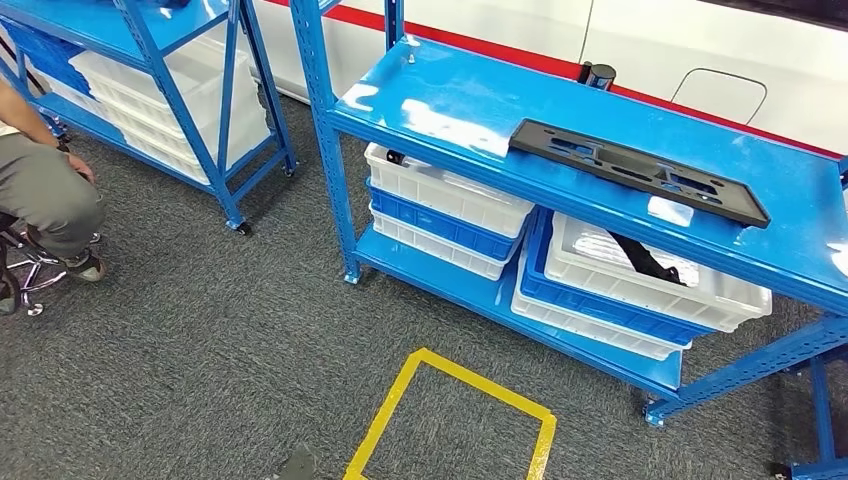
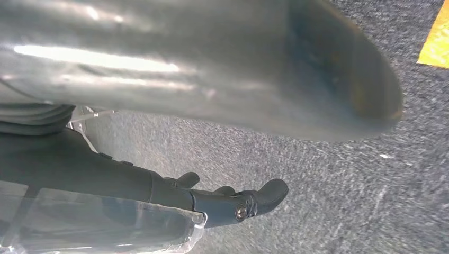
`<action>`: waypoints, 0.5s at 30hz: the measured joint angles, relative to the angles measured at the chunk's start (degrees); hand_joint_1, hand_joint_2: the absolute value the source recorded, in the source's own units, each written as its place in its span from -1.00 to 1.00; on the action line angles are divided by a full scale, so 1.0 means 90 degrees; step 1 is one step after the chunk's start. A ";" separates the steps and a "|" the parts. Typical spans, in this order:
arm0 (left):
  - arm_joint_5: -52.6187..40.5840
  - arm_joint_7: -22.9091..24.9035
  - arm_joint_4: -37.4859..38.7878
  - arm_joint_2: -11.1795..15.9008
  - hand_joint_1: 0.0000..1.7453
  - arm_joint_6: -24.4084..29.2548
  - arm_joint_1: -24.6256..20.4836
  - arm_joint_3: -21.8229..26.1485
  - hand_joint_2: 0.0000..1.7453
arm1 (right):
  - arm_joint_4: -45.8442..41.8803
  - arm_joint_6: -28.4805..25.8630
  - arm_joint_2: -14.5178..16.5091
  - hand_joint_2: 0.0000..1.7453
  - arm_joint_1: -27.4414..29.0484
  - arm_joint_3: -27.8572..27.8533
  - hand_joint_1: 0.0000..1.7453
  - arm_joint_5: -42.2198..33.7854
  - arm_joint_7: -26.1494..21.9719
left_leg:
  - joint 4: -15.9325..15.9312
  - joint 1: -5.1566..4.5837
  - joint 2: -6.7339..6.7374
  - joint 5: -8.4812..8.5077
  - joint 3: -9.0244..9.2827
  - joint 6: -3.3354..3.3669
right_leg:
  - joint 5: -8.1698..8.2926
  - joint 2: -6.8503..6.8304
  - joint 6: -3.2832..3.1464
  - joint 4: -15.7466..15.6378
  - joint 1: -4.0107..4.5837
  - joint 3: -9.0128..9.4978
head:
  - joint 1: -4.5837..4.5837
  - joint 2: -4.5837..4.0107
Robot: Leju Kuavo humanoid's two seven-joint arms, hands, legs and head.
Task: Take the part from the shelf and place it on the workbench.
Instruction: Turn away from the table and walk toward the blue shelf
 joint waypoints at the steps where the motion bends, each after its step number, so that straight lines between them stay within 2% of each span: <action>1: -0.0001 0.0000 0.0000 0.0001 -1.00 0.0000 0.0001 -0.0001 -1.00 | 0.0000 0.0000 0.0002 -1.00 0.0001 0.0005 -1.00 0.0000 -0.0001 | 0.0000 0.0002 -0.0003 -0.0025 0.0009 0.0004 | -0.0128 -0.0002 0.0042 0.0465 -0.0052 -0.0298 | 0.0013 0.0000; 2: -0.0001 0.0001 0.0000 0.0002 -1.00 0.0000 0.0007 -0.0002 -1.00 | 0.0000 0.0000 0.0002 -1.00 0.0006 0.0011 -1.00 0.0000 -0.0001 | 0.0001 0.0008 -0.0009 -0.0051 0.0027 -0.0002 | -0.0148 -0.0007 0.0105 0.0727 -0.0108 -0.0507 | 0.0021 0.0000; 3: -0.0001 0.0001 0.0000 0.0004 -1.00 0.0000 0.0013 -0.0002 -1.00 | 0.0000 0.0000 0.0002 -1.00 0.0012 0.0016 -1.00 -0.0001 0.0000 | 0.0001 0.0018 -0.0019 -0.0079 0.0055 -0.0015 | -0.0048 -0.0013 0.0189 0.0727 -0.0162 -0.0591 | 0.0033 0.0000; 4: -0.0001 0.0001 0.0000 0.0004 -1.00 0.0000 0.0016 -0.0002 -1.00 | 0.0000 0.0000 0.0001 -1.00 0.0017 0.0022 -1.00 -0.0001 0.0001 | 0.0000 0.0035 -0.0031 -0.0107 0.0096 -0.0038 | 0.0169 -0.0022 0.0287 0.0442 -0.0212 -0.0540 | 0.0047 0.0000; 5: -0.0001 0.0001 0.0000 0.0004 -1.00 0.0000 0.0017 -0.0002 -1.00 | 0.0000 0.0000 -0.0001 -1.00 0.0020 0.0026 -1.00 -0.0005 0.0000 | -0.0003 0.0055 -0.0041 -0.0135 0.0138 -0.0068 | 0.0447 -0.0038 0.0377 -0.0038 -0.0251 -0.0386 | 0.0063 0.0000; 6: -0.0001 0.0001 0.0000 0.0004 -1.00 0.0001 0.0014 -0.0003 -1.00 | 0.0001 0.0001 0.0002 -1.00 0.0021 0.0029 -1.00 -0.0021 -0.0004 | -0.0003 0.0069 -0.0047 -0.0162 0.0173 -0.0103 | 0.0712 -0.0064 0.0438 -0.0526 -0.0267 -0.0225 | 0.0085 0.0000; 7: 0.0001 0.0001 0.0000 0.0004 -1.00 0.0001 0.0012 -0.0004 -1.00 | 0.0002 0.0004 0.0005 -1.00 0.0018 0.0030 -1.00 -0.0044 -0.0010 | -0.0009 0.0076 -0.0051 -0.0187 0.0199 -0.0146 | 0.0910 -0.0080 0.0455 -0.0900 -0.0242 -0.0102 | 0.0103 0.0000; 8: 0.0003 0.0002 0.0000 0.0004 -1.00 0.0002 0.0013 -0.0004 -1.00 | 0.0004 0.0007 0.0009 -1.00 0.0016 0.0031 -1.00 -0.0073 -0.0016 | -0.0020 0.0076 -0.0052 -0.0207 0.0217 -0.0187 | 0.1019 -0.0092 0.0435 -0.1106 -0.0207 -0.0038 | 0.0110 0.0000; 10: 0.0014 0.0003 0.0000 0.0005 -1.00 0.0002 0.0018 -0.0004 -1.00 | 0.0005 0.0013 0.0011 -1.00 0.0013 0.0031 -1.00 -0.0130 -0.0025 | -0.0064 0.0072 -0.0050 -0.0221 0.0253 -0.0264 | 0.1057 -0.0086 0.0350 -0.1158 -0.0130 -0.0020 | 0.0096 0.0000; 12: 0.0024 0.0000 0.0000 0.0010 -1.00 0.0003 0.0017 -0.0005 0.00 | 0.0005 0.0015 0.0008 -1.00 0.0015 0.0030 -1.00 -0.0163 -0.0025 | -0.0005 0.0087 -0.0032 -0.0294 0.0242 -0.0312 | 0.1075 -0.0082 0.0249 -0.1201 -0.0197 0.0035 | 0.0063 0.0000; 13: 0.0026 -0.0005 0.0000 0.0015 -1.00 0.0005 0.0014 -0.0006 0.50 | 0.0005 0.0015 0.0006 -1.00 0.0016 0.0029 -1.00 -0.0166 -0.0024 | 0.0193 0.0088 -0.0022 -0.0419 0.0158 -0.0315 | 0.1079 -0.0086 0.0171 -0.1224 -0.0231 0.0070 | 0.0049 0.0000; 14: 0.0028 -0.0011 0.0000 0.0021 -1.00 0.0010 0.0015 -0.0007 1.00 | 0.0005 0.0015 0.0006 -1.00 0.0016 0.0029 -1.00 -0.0163 -0.0024 | 0.0548 0.0082 -0.0016 -0.0608 -0.0010 -0.0306 | 0.1075 -0.0089 0.0095 -0.1243 -0.0253 0.0107 | 0.0036 0.0000; 15: 0.0032 -0.0016 0.0000 0.0028 -1.00 0.0017 0.0018 -0.0007 1.00 | 0.0005 0.0016 0.0010 -1.00 0.0017 0.0029 -1.00 -0.0157 -0.0023 | 0.0967 0.0064 -0.0011 -0.0809 -0.0212 -0.0289 | 0.1056 -0.0092 0.0034 -0.1242 -0.0233 0.0128 | 0.0028 0.0000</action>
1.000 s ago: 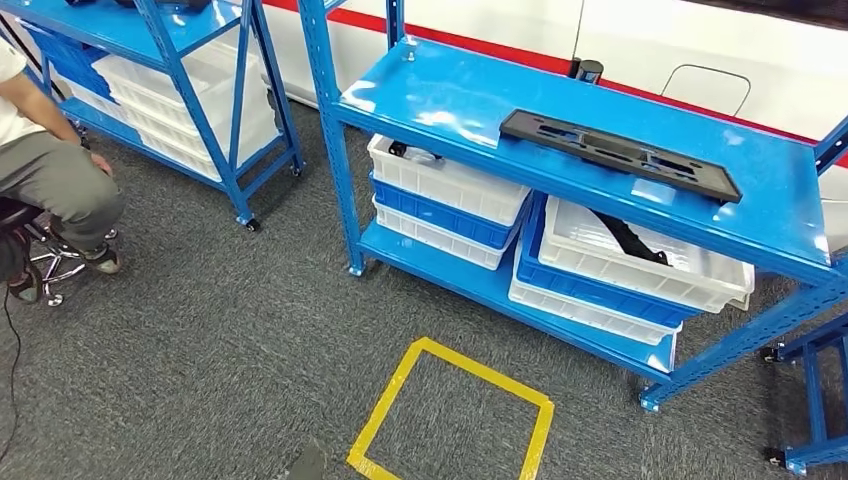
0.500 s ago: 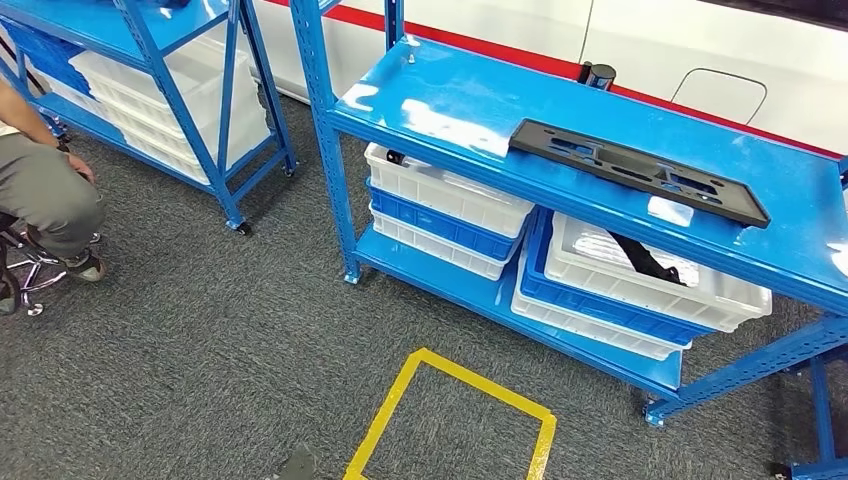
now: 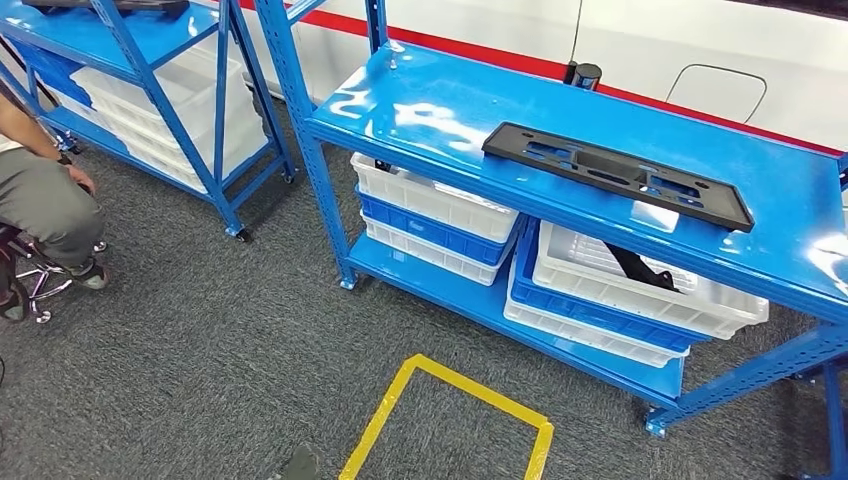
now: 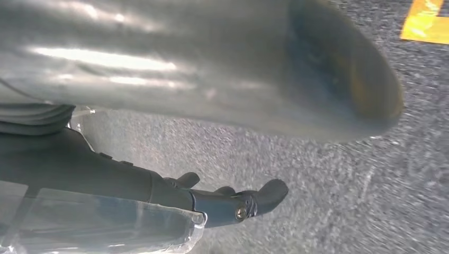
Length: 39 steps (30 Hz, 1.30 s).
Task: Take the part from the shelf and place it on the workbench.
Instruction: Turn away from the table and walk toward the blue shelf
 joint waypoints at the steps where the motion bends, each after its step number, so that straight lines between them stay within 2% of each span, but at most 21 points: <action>1: 0.0004 -0.0002 0.0000 0.0004 -1.00 0.0007 0.0006 0.0000 1.00 | 0.0000 0.0002 0.0002 -1.00 -0.0001 0.0000 -1.00 0.0004 0.0000 | 0.0386 -0.0016 -0.0005 -0.0163 -0.0199 0.0009 | -0.0012 -0.0003 -0.0045 0.0002 0.0025 0.0010 | 0.0002 0.0000; 2: 0.0009 -0.0002 0.0000 0.0010 -1.00 0.0016 0.0015 0.0000 1.00 | 0.0000 0.0005 0.0007 -1.00 -0.0002 0.0000 -1.00 0.0004 0.0001 | 0.0727 -0.0031 -0.0007 -0.0267 -0.0391 0.0014 | -0.0026 -0.0002 -0.0068 0.0002 0.0056 0.0021 | 0.0002 0.0000; 4: 0.0016 -0.0002 0.0000 0.0023 -1.00 0.0033 0.0031 0.0000 1.00 | 0.0000 0.0012 0.0015 -1.00 0.0004 0.0000 -1.00 0.0004 0.0004 | 0.0906 -0.0051 -0.0006 -0.0172 -0.0557 0.0037 | -0.0061 0.0009 -0.0105 0.0004 0.0103 0.0065 | 0.0002 0.0000; 5: 0.0019 -0.0001 0.0000 0.0030 -1.00 0.0041 0.0036 0.0000 1.00 | 0.0000 0.0013 0.0020 -1.00 0.0007 0.0000 -1.00 0.0004 0.0005 | 0.0734 -0.0059 -0.0005 0.0023 -0.0521 0.0058 | -0.0089 0.0020 -0.0115 0.0007 0.0121 0.0103 | 0.0002 0.0000; 8: 0.0021 0.0008 0.0000 0.0041 -1.00 0.0054 0.0031 -0.0001 1.00 | 0.0001 0.0013 0.0038 -1.00 0.0006 0.0000 -1.00 -0.0002 0.0019 | -0.0469 -0.0073 -0.0004 0.0696 -0.0032 0.0128 | -0.0192 0.0054 -0.0064 0.0031 0.0171 0.0165 | 0.0004 0.0000; 10: 0.0020 0.0018 0.0000 0.0041 -1.00 0.0056 0.0030 -0.0006 1.00 | 0.0001 0.0013 0.0042 -1.00 0.0003 0.0000 -1.00 -0.0021 0.0042 | -0.0837 -0.0098 -0.0009 0.0771 0.0121 0.0156 | -0.0222 0.0061 -0.0009 0.0043 0.0210 0.0131 | 0.0009 0.0000; 13: 0.0010 0.0023 0.0000 0.0035 -1.00 0.0057 0.0037 -0.0021 1.00 | 0.0000 0.0031 0.0029 -1.00 -0.0007 0.0000 -1.00 -0.0052 0.0089 | -0.0949 -0.0113 0.0005 0.0754 0.0190 0.0204 | -0.0287 0.0065 0.0061 0.0089 0.0221 0.0103 | 0.0008 0.0001; 15: -0.0012 0.0025 0.0000 0.0026 -1.00 0.0056 0.0020 -0.0045 1.00 | -0.0001 0.0061 0.0018 -1.00 -0.0020 -0.0001 -1.00 -0.0062 0.0121 | -0.1045 -0.0081 0.0055 0.0757 0.0273 0.0248 | -0.0504 0.0064 0.0104 0.0573 0.0196 -0.0144 | 0.0021 0.0002; 18: -0.0030 0.0029 0.0000 0.0022 -1.00 0.0056 0.0010 -0.0081 1.00 | 0.0001 0.0099 0.0010 -1.00 -0.0020 -0.0002 -1.00 -0.0067 0.0132 | -0.1096 -0.0062 0.0167 0.0733 0.0332 0.0265 | -0.0852 0.0060 0.0163 0.1880 0.0113 -0.0929 | 0.0033 0.0002; 20: -0.0030 0.0032 0.0000 0.0022 -1.00 0.0056 0.0013 -0.0092 1.00 | 0.0001 0.0103 -0.0002 -1.00 -0.0002 -0.0002 -1.00 -0.0070 0.0138 | -0.1102 -0.0033 0.0232 0.0689 0.0387 0.0245 | -0.0669 0.0036 0.0287 0.1900 0.0054 -0.1076 | 0.0030 0.0002; 21: -0.0030 0.0032 0.0000 0.0019 -1.00 0.0057 0.0013 -0.0098 1.00 | 0.0000 0.0103 -0.0008 -1.00 0.0005 -0.0002 -1.00 -0.0070 0.0143 | -0.1107 -0.0012 0.0266 0.0659 0.0435 0.0223 | -0.0432 -0.0016 0.0361 0.1514 0.0034 -0.0949 | 0.0031 0.0002; 23: -0.0029 0.0032 0.0000 0.0008 -1.00 0.0059 0.0013 -0.0108 1.00 | 0.0001 0.0103 -0.0018 -1.00 -0.0002 -0.0002 -1.00 -0.0067 0.0149 | -0.1128 0.0006 0.0345 0.0591 0.0542 0.0151 | 0.0077 -0.0317 0.0439 0.0511 0.0059 -0.0561 | 0.0039 0.0002; 25: -0.0024 0.0032 0.0000 0.0001 -1.00 0.0061 0.0020 -0.0114 1.00 | 0.0001 0.0103 -0.0023 -1.00 -0.0030 -0.0001 -1.00 -0.0063 0.0158 | -0.1157 -0.0017 0.0448 0.0534 0.0620 0.0066 | 0.0293 -0.0489 0.0383 0.0022 0.0136 -0.0380 | 0.0044 0.0002; 27: -0.0018 0.0031 0.0000 -0.0011 -1.00 0.0063 0.0021 -0.0119 1.00 | -0.0001 0.0103 -0.0031 -1.00 -0.0040 0.0000 -1.00 -0.0061 0.0170 | -0.1200 -0.0038 0.0568 0.0486 0.0691 -0.0003 | 0.0293 -0.0354 0.0298 -0.0009 0.0167 -0.0371 | 0.0036 0.0002; 29: -0.0015 0.0027 0.0000 -0.0020 -1.00 0.0069 0.0007 -0.0124 1.00 | -0.0001 0.0103 -0.0032 -1.00 -0.0027 -0.0001 -1.00 -0.0064 0.0184 | -0.1090 -0.0024 0.0506 0.0344 0.0704 -0.0036 | 0.0285 -0.0214 0.0201 -0.0054 0.0054 -0.0306 | 0.0013 0.0001; 31: -0.0015 0.0024 0.0001 -0.0016 -1.00 0.0075 0.0004 -0.0125 1.00 | 0.0000 0.0104 -0.0022 -1.00 -0.0027 -0.0002 -1.00 -0.0069 0.0196 | -0.0459 -0.0021 0.0239 -0.0011 0.0443 -0.0018 | 0.0275 -0.0089 0.0078 -0.0086 -0.0033 -0.0235 | -0.0008 0.0001; 33: -0.0010 0.0026 0.0002 -0.0006 -1.00 0.0077 0.0029 -0.0123 1.00 | 0.0000 0.0107 -0.0010 -1.00 -0.0038 -0.0002 -1.00 -0.0072 0.0199 | 0.0498 -0.0051 0.0045 -0.0367 -0.0076 0.0011 | 0.0252 0.0077 -0.0004 -0.0085 0.0025 -0.0196 | -0.0012 0.0001; 34: -0.0007 0.0026 0.0002 -0.0002 -1.00 0.0077 0.0041 -0.0123 1.00 | 0.0000 0.0111 -0.0006 -1.00 -0.0039 -0.0002 -1.00 -0.0074 0.0199 | 0.0760 -0.0062 0.0010 -0.0386 -0.0261 0.0024 | 0.0238 0.0179 -0.0024 -0.0083 0.0052 -0.0172 | -0.0010 0.0001; 35: -0.0002 0.0027 0.0002 0.0002 -1.00 0.0078 0.0050 -0.0122 1.00 | 0.0000 0.0114 -0.0003 -1.00 -0.0038 -0.0002 -1.00 -0.0080 0.0198 | 0.0776 -0.0067 -0.0007 -0.0266 -0.0333 0.0041 | 0.0223 0.0285 -0.0042 -0.0082 0.0073 -0.0140 | -0.0010 0.0002; 37: 0.0001 0.0027 0.0002 0.0013 -1.00 0.0078 0.0051 -0.0121 1.00 | 0.0000 0.0118 -0.0004 -1.00 -0.0033 -0.0002 -1.00 -0.0091 0.0191 | 0.0082 -0.0057 -0.0109 0.0267 -0.0109 0.0071 | 0.0185 0.0474 -0.0039 -0.0069 0.0089 -0.0080 | -0.0007 0.0002; 39: 0.0002 0.0027 0.0005 0.0021 -1.00 0.0076 0.0050 -0.0122 1.00 | 0.0000 0.0125 -0.0010 -1.00 -0.0045 -0.0002 -1.00 -0.0097 0.0180 | -0.0688 -0.0014 -0.0412 0.0617 0.0189 0.0077 | 0.0133 0.0646 0.0014 -0.0003 0.0128 -0.0102 | -0.0004 0.0002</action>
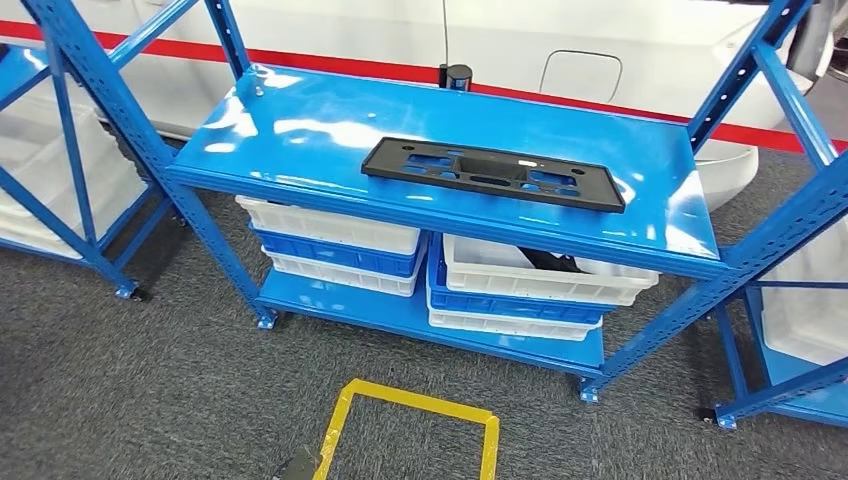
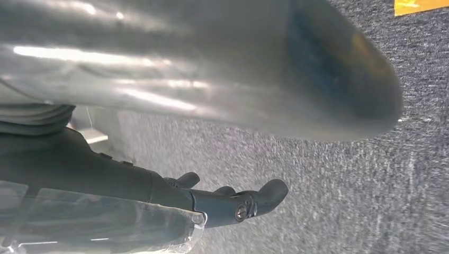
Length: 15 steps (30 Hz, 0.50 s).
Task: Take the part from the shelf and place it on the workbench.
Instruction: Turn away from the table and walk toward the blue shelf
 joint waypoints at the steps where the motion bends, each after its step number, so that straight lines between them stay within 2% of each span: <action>1: 0.0000 0.0000 0.0002 -0.0002 -1.00 -0.0003 -0.0001 -0.0001 1.00 | 0.0000 0.0007 -0.0005 -1.00 -0.0003 -0.0001 -1.00 -0.0005 -0.0005 | -0.0184 0.0007 -0.0106 0.0042 0.0074 0.0005 | -0.0014 0.0072 0.0027 0.0025 0.0016 -0.0038 | 0.0004 -0.0001; 2: 0.0001 0.0000 0.0004 -0.0007 -1.00 -0.0007 -0.0003 -0.0002 1.00 | 0.0000 0.0016 -0.0011 -1.00 0.0002 -0.0002 -1.00 -0.0010 -0.0011 | -0.0258 -0.0002 -0.0139 0.0025 0.0109 0.0021 | -0.0019 0.0143 0.0054 0.0042 0.0031 -0.0083 | 0.0004 -0.0001; 3: 0.0003 0.0000 0.0004 -0.0012 -1.00 -0.0012 -0.0011 -0.0004 1.00 | 0.0000 0.0022 -0.0017 -1.00 0.0016 -0.0003 -1.00 -0.0015 -0.0016 | -0.0261 -0.0019 -0.0065 0.0022 0.0121 0.0054 | -0.0020 0.0209 0.0081 0.0039 0.0031 -0.0122 | 0.0005 -0.0001; 4: 0.0005 -0.0001 0.0004 -0.0021 -1.00 -0.0015 -0.0017 -0.0006 1.00 | 0.0000 0.0027 -0.0028 -1.00 0.0033 -0.0004 -1.00 -0.0018 -0.0020 | -0.0276 -0.0038 0.0004 0.0024 0.0136 0.0095 | -0.0037 0.0173 0.0110 0.0070 0.0023 -0.0150 | 0.0003 -0.0002; 6: 0.0008 -0.0003 0.0002 -0.0032 -1.00 -0.0018 -0.0031 -0.0009 1.00 | 0.0000 0.0029 -0.0038 -1.00 0.0036 -0.0005 -1.00 -0.0019 -0.0024 | -0.0309 -0.0047 0.0166 0.0021 0.0182 0.0194 | -0.0212 -0.0133 0.0156 0.0431 0.0020 -0.0334 | 0.0041 -0.0002; 7: 0.0008 -0.0003 0.0002 -0.0035 -1.00 -0.0019 -0.0034 -0.0009 1.00 | 0.0000 0.0029 -0.0041 -1.00 0.0025 -0.0005 -1.00 -0.0019 -0.0027 | -0.0314 -0.0058 0.0258 0.0011 0.0198 0.0230 | -0.0377 -0.0340 0.0166 0.0820 0.0006 -0.0523 | 0.0064 -0.0002; 8: 0.0010 0.0003 0.0003 -0.0033 -1.00 -0.0020 -0.0032 -0.0008 1.00 | 0.0000 0.0027 -0.0037 -1.00 0.0013 -0.0005 -1.00 -0.0016 -0.0029 | -0.0315 -0.0063 0.0354 -0.0003 0.0207 0.0257 | -0.0559 -0.0469 0.0175 0.1291 -0.0001 -0.0770 | 0.0089 -0.0002; 9: 0.0016 0.0020 0.0004 -0.0030 -1.00 -0.0021 -0.0031 -0.0007 1.00 | 0.0000 0.0018 -0.0037 -1.00 0.0006 -0.0005 -1.00 -0.0006 -0.0031 | -0.0314 -0.0069 0.0444 -0.0014 0.0212 0.0264 | -0.0709 -0.0523 0.0193 0.1731 -0.0019 -0.1002 | 0.0100 -0.0002; 10: 0.0034 0.0042 0.0004 -0.0026 -1.00 -0.0021 -0.0029 -0.0005 0.50 | 0.0000 -0.0004 -0.0038 -1.00 0.0007 -0.0005 -1.00 0.0010 -0.0032 | -0.0313 -0.0073 0.0513 -0.0025 0.0218 0.0263 | -0.0774 -0.0550 0.0226 0.1988 -0.0044 -0.1141 | 0.0097 -0.0002; 11: 0.0050 0.0067 0.0004 -0.0023 -1.00 -0.0020 -0.0030 -0.0002 0.00 | 0.0000 -0.0029 -0.0038 -1.00 0.0017 -0.0005 -1.00 0.0032 -0.0022 | -0.0313 -0.0073 0.0563 -0.0036 0.0229 0.0255 | -0.0741 -0.0569 0.0271 0.1994 -0.0069 -0.1148 | 0.0098 -0.0002; 12: 0.0062 0.0086 0.0004 -0.0021 -1.00 -0.0021 -0.0033 -0.0001 -0.50 | 0.0000 -0.0052 -0.0039 -1.00 0.0029 -0.0004 -1.00 0.0061 -0.0013 | -0.0313 -0.0072 0.0596 -0.0047 0.0248 0.0241 | -0.0613 -0.0589 0.0323 0.1722 -0.0088 -0.1005 | 0.0097 -0.0002; 13: 0.0067 0.0095 0.0004 -0.0021 -1.00 -0.0024 -0.0040 -0.0002 -1.00 | 0.0000 -0.0067 -0.0042 -1.00 0.0039 -0.0002 -1.00 0.0085 -0.0003 | -0.0315 -0.0070 0.0619 -0.0057 0.0272 0.0227 | -0.0430 -0.0620 0.0359 0.1228 -0.0100 -0.0736 | 0.0097 -0.0002; 15: 0.0053 0.0099 0.0004 -0.0030 -1.00 -0.0032 -0.0055 -0.0007 -1.00 | 0.0000 -0.0071 -0.0050 -1.00 0.0035 0.0002 -1.00 0.0120 0.0007 | -0.0323 -0.0067 0.0653 -0.0079 0.0321 0.0184 | -0.0138 -0.0695 0.0353 0.0305 -0.0072 -0.0241 | 0.0091 -0.0002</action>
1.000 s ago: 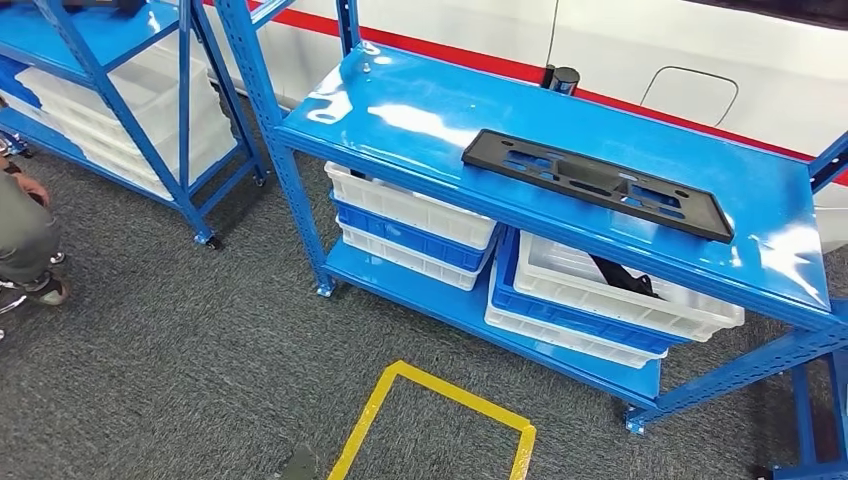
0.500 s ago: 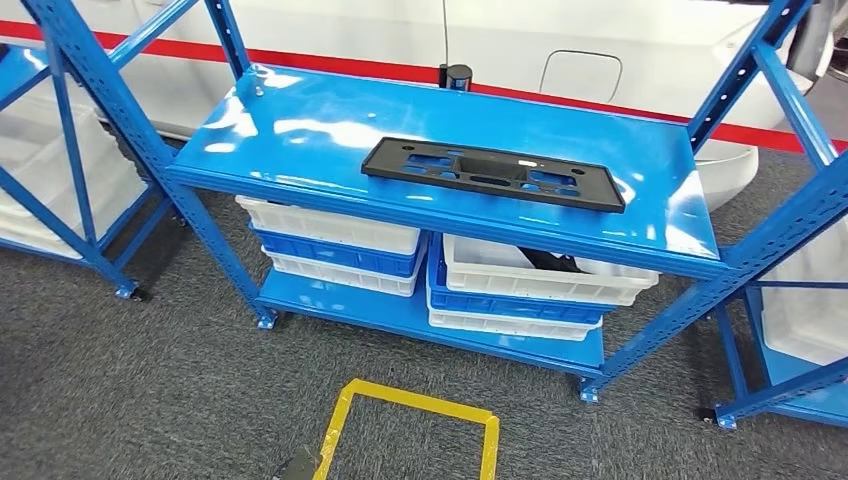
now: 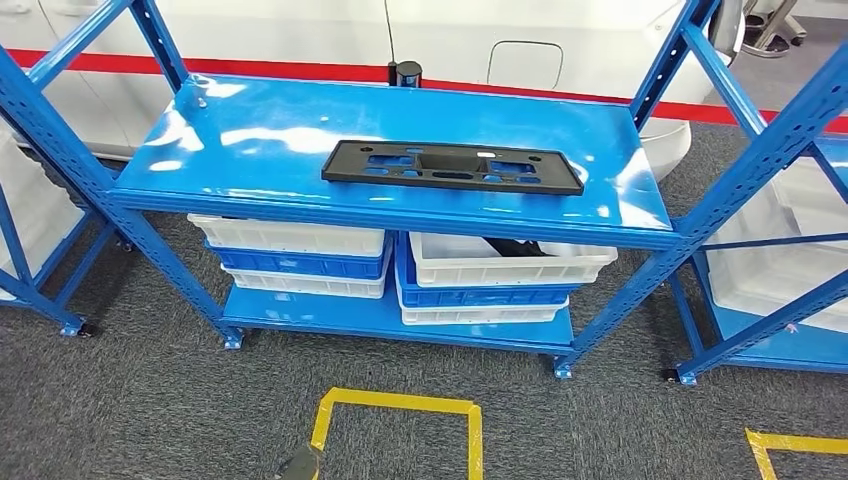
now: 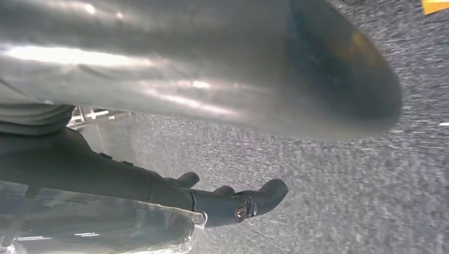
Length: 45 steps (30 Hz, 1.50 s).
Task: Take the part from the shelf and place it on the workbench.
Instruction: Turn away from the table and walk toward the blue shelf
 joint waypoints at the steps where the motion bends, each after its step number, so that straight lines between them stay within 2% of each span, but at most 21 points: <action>1: -0.0002 0.0003 0.0000 -0.0005 -1.00 -0.0003 -0.0007 -0.0002 -1.00 | 0.0000 -0.0003 -0.0004 -1.00 -0.0008 0.0001 -1.00 0.0008 0.0000 | -0.0006 0.0002 0.0008 -0.0014 0.0021 -0.0032 | 0.0057 -0.0027 -0.0038 -0.0235 0.0030 0.0129 | -0.0003 0.0000; 3: -0.0002 0.0016 0.0001 -0.0015 -1.00 -0.0001 -0.0012 -0.0002 -1.00 | 0.0000 -0.0013 -0.0008 -1.00 -0.0016 0.0004 -1.00 0.0020 0.0003 | -0.0049 0.0009 0.0023 -0.0027 0.0073 -0.0116 | 0.0065 -0.0025 -0.0124 -0.0303 0.0094 0.0168 | -0.0009 0.0000; 6: -0.0004 0.0071 0.0000 -0.0010 -1.00 0.0029 -0.0019 -0.0004 -1.00 | 0.0000 -0.0021 -0.0004 -1.00 -0.0012 0.0008 -1.00 0.0030 0.0016 | 0.0105 0.0021 -0.0051 -0.0163 0.0049 -0.0203 | 0.0143 0.0018 -0.0240 -0.0447 -0.0029 0.0324 | -0.0052 0.0000; 9: -0.0005 0.0134 0.0001 0.0021 -1.00 0.0064 -0.0002 -0.0001 -1.00 | 0.0000 -0.0021 0.0005 -1.00 -0.0018 0.0011 -1.00 0.0039 0.0019 | 0.1209 0.0012 -0.0197 -0.0755 -0.0467 -0.0219 | 0.0145 0.0053 -0.0335 -0.0472 -0.0036 0.0393 | -0.0105 0.0000; 11: -0.0004 0.0149 0.0001 0.0041 -1.00 0.0070 0.0018 0.0001 -1.00 | 0.0000 -0.0021 0.0005 -1.00 -0.0012 0.0012 -1.00 0.0040 0.0019 | 0.1677 0.0010 -0.0231 -0.0856 -0.0733 -0.0235 | 0.0128 0.0088 -0.0376 -0.0458 -0.0003 0.0409 | -0.0107 0.0000; 12: -0.0004 0.0152 0.0001 0.0049 -1.00 0.0071 0.0023 0.0002 -1.00 | 0.0000 -0.0021 0.0005 -1.00 -0.0009 0.0012 -1.00 0.0040 0.0019 | 0.1556 0.0017 -0.0234 -0.0707 -0.0699 -0.0246 | 0.0112 0.0112 -0.0379 -0.0438 -0.0001 0.0417 | -0.0107 0.0000; 15: -0.0004 0.0156 0.0001 0.0059 -1.00 0.0073 0.0016 0.0002 -1.00 | 0.0000 -0.0021 0.0003 -1.00 -0.0015 0.0012 -1.00 0.0040 0.0019 | 0.0471 0.0066 -0.0258 -0.0135 -0.0209 -0.0274 | 0.0005 0.0179 -0.0301 -0.0298 0.0015 0.0391 | -0.0117 0.0000; 17: -0.0004 0.0157 0.0001 0.0053 -1.00 0.0073 0.0010 0.0002 -1.00 | 0.0000 -0.0021 -0.0002 -1.00 -0.0016 0.0012 -1.00 0.0040 0.0019 | 0.0152 0.0061 -0.0284 -0.0083 -0.0059 -0.0212 | -0.0060 0.0199 -0.0245 -0.0243 0.0070 0.0339 | -0.0109 0.0000; 20: -0.0006 0.0158 0.0001 0.0042 -1.00 0.0075 0.0008 0.0001 -1.00 | 0.0000 -0.0021 -0.0011 -1.00 -0.0007 0.0012 -1.00 0.0040 0.0019 | 0.0127 0.0011 -0.0269 -0.0062 -0.0033 -0.0049 | -0.0105 0.0193 -0.0191 -0.0180 0.0080 0.0301 | -0.0103 0.0000; 22: -0.0007 0.0158 0.0001 0.0037 -1.00 0.0080 0.0005 0.0000 -1.00 | 0.0001 -0.0021 -0.0015 -1.00 -0.0009 0.0012 -1.00 0.0040 0.0019 | 0.0111 0.0010 -0.0246 -0.0032 -0.0014 0.0030 | -0.0342 0.0156 -0.0175 0.0281 0.0043 0.0095 | -0.0102 0.0000; 24: 0.0002 0.0158 0.0001 0.0035 -1.00 0.0077 0.0009 0.0001 -1.00 | 0.0002 -0.0021 -0.0010 -1.00 -0.0010 0.0012 -1.00 0.0040 0.0019 | 0.0109 0.0006 -0.0223 -0.0027 -0.0030 0.0056 | -0.0716 0.0133 -0.0173 0.1160 0.0026 -0.0344 | -0.0098 0.0000; 26: 0.0035 0.0159 0.0001 0.0036 -1.00 0.0052 0.0017 0.0005 -1.00 | 0.0002 -0.0021 -0.0008 -1.00 0.0000 0.0012 -1.00 0.0040 0.0019 | 0.0109 -0.0002 -0.0211 -0.0028 -0.0040 0.0055 | -0.0856 0.0132 -0.0134 0.1681 0.0025 -0.0611 | -0.0101 0.0000; 27: 0.0059 0.0167 0.0001 0.0037 -1.00 0.0034 0.0018 0.0009 -1.00 | 0.0002 -0.0021 -0.0010 -1.00 0.0007 0.0012 -1.00 0.0040 0.0019 | 0.0109 -0.0005 -0.0212 -0.0028 -0.0037 0.0054 | -0.0776 0.0131 -0.0106 0.1572 0.0028 -0.0563 | -0.0101 0.0000; 29: 0.0092 0.0206 0.0001 0.0028 -1.00 -0.0004 0.0016 0.0015 -1.00 | 0.0002 -0.0020 -0.0016 -1.00 0.0007 0.0014 -1.00 0.0044 0.0019 | 0.0095 -0.0003 -0.0214 -0.0027 -0.0013 0.0052 | -0.0437 0.0119 -0.0102 0.0717 0.0062 -0.0138 | -0.0101 0.0000; 32: 0.0112 0.0262 0.0002 -0.0009 -1.00 -0.0055 0.0009 0.0022 -1.00 | 0.0002 -0.0015 -0.0047 -1.00 -0.0014 0.0017 -1.00 0.0050 0.0019 | 0.0052 0.0003 -0.0210 -0.0024 0.0032 -0.0007 | -0.0104 0.0086 -0.0238 -0.0251 0.0175 0.0322 | -0.0095 0.0000; 34: 0.0112 0.0276 0.0003 -0.0033 -1.00 -0.0066 0.0004 0.0024 -1.00 | 0.0003 -0.0015 -0.0054 -1.00 -0.0014 0.0017 -1.00 0.0040 0.0019 | -0.0002 0.0002 -0.0210 -0.0006 0.0064 -0.0083 | -0.0033 0.0090 -0.0318 -0.0318 0.0216 0.0331 | -0.0084 0.0000; 36: 0.0109 0.0290 0.0002 -0.0041 -1.00 -0.0062 0.0000 0.0025 -1.00 | 0.0004 -0.0016 -0.0045 -1.00 -0.0009 0.0017 -1.00 0.0027 0.0019 | 0.0076 -0.0009 -0.0211 -0.0077 0.0043 -0.0135 | 0.0076 0.0090 -0.0371 -0.0444 0.0100 0.0412 | -0.0105 0.0000; 38: 0.0107 0.0300 0.0002 -0.0025 -1.00 -0.0059 0.0000 0.0028 -1.00 | 0.0005 -0.0017 -0.0027 -1.00 -0.0008 0.0017 -1.00 0.0019 0.0019 | 0.0613 -0.0015 -0.0222 -0.0431 -0.0187 -0.0154 | 0.0151 0.0080 -0.0432 -0.0529 0.0000 0.0474 | -0.0146 0.0000; 41: 0.0107 0.0314 0.0003 0.0004 -1.00 -0.0061 0.0014 0.0034 -1.00 | 0.0005 -0.0016 -0.0008 -1.00 0.0000 0.0017 -1.00 0.0008 0.0019 | 0.1636 -0.0013 -0.0242 -0.0908 -0.0666 -0.0208 | 0.0152 0.0078 -0.0483 -0.0512 0.0044 0.0451 | -0.0169 0.0000; 43: 0.0107 0.0318 0.0003 0.0019 -1.00 -0.0061 0.0015 0.0036 -1.00 | 0.0005 -0.0016 0.0001 -1.00 0.0008 0.0017 -1.00 0.0002 0.0019 | 0.1400 0.0003 -0.0241 -0.0665 -0.0552 -0.0245 | 0.0140 0.0091 -0.0468 -0.0469 0.0045 0.0438 | -0.0169 0.0000; 45: 0.0107 0.0318 0.0003 0.0029 -1.00 -0.0062 0.0006 0.0036 -1.00 | 0.0005 -0.0016 0.0004 -1.00 0.0009 0.0017 -1.00 0.0001 0.0018 | 0.0589 0.0027 -0.0243 -0.0268 -0.0139 -0.0262 | 0.0096 0.0112 -0.0408 -0.0376 0.0054 0.0407 | -0.0170 0.0000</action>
